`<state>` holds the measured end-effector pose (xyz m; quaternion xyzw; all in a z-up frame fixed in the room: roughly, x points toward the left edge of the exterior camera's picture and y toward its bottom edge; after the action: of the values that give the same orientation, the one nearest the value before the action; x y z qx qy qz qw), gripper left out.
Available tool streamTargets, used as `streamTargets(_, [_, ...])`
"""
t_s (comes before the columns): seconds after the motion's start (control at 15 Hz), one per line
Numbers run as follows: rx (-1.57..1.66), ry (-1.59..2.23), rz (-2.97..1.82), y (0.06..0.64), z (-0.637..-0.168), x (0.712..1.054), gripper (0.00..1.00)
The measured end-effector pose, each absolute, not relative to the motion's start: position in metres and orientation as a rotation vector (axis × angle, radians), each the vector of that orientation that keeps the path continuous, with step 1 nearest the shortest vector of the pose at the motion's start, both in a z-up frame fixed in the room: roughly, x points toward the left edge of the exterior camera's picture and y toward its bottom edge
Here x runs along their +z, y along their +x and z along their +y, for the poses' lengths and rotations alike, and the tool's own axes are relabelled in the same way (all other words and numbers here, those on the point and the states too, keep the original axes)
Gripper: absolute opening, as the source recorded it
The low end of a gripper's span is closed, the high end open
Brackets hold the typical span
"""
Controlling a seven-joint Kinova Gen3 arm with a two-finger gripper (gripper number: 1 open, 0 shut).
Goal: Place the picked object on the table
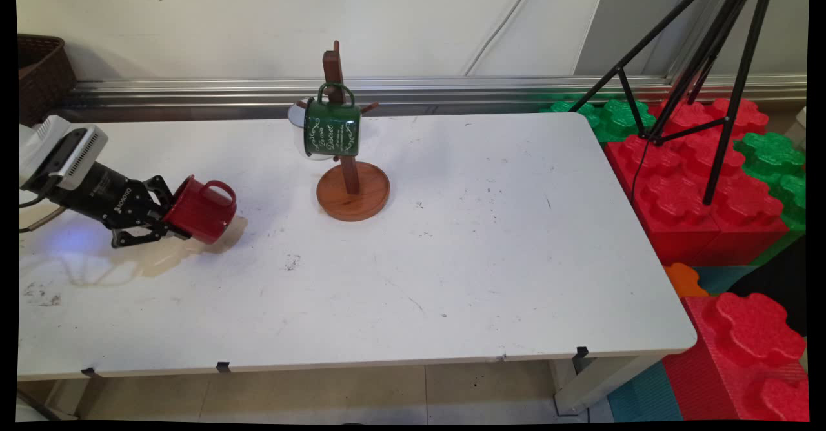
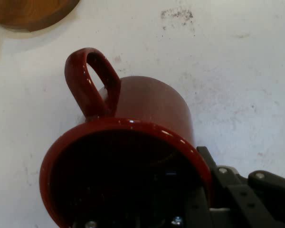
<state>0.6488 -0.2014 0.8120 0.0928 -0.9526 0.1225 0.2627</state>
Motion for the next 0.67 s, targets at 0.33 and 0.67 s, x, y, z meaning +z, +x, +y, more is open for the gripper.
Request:
streamTargets(0.33, [0.338,0.235,-2.601,0.6484,-0.2026,0.8097,0.0])
streamTargets(0.67, [0.344,0.222,-2.62,0.6487,-0.2041,0.808,0.0])
